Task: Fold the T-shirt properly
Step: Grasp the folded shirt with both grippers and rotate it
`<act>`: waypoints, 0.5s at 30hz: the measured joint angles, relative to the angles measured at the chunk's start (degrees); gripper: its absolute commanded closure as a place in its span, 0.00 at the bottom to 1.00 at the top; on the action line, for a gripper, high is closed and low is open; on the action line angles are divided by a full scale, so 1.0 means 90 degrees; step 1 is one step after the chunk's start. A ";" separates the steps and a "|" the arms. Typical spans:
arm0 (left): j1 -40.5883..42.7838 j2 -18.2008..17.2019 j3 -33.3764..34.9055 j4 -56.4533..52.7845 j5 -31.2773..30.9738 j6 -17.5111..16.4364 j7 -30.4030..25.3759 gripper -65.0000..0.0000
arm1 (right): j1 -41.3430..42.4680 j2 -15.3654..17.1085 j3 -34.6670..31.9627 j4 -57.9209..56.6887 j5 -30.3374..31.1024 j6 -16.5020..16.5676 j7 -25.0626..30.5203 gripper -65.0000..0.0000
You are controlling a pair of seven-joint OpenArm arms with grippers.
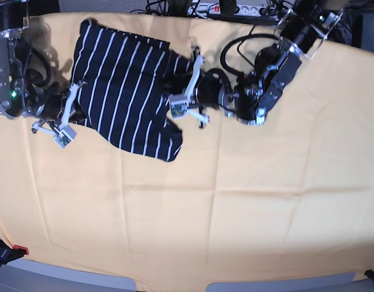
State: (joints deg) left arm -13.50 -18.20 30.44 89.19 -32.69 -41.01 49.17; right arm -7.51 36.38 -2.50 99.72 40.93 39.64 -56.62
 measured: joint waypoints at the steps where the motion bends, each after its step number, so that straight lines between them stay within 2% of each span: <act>1: -0.0192 0.0007 -0.0002 -0.0189 0.0155 0.0017 -0.0180 1.00 | -0.0090 0.0041 0.0007 0.0107 -0.0002 0.0000 -0.0012 1.00; 4: -0.0685 0.0012 -0.0012 -0.0733 0.0483 0.0168 -0.0636 1.00 | -0.0408 0.0066 0.0143 0.0410 0.0007 -0.0228 -0.0027 1.00; 7: -0.1098 0.0199 -0.0010 -0.1277 0.0855 0.0143 -0.1032 1.00 | -0.0784 0.0049 0.0454 0.0673 0.0007 -0.0481 -0.0027 1.00; 8: -0.1258 0.0296 -0.0005 -0.1435 0.0884 0.0146 -0.0991 1.00 | -0.0894 0.0044 0.0600 0.0743 0.0015 -0.0546 -0.0029 1.00; 10: -0.1593 0.0430 0.0000 -0.1513 0.0704 0.0211 -0.0420 1.00 | -0.0998 0.0032 0.0901 0.0809 0.0029 -0.0648 -0.0078 1.00; 12: -0.1906 0.0430 -0.0002 -0.1367 -0.0369 0.0330 0.0525 1.00 | -0.0981 0.0012 0.1260 0.0809 0.0005 -0.0789 0.0005 1.00; 15: -0.2103 0.0323 -0.0034 -0.0814 -0.2004 0.0265 0.2079 1.00 | -0.0959 0.0029 0.1770 0.0814 0.0007 -0.0809 0.0321 1.00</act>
State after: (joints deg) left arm -32.42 -15.29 30.13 81.87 -50.72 -38.63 67.88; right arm -16.14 36.64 13.43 107.04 40.99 32.36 -53.74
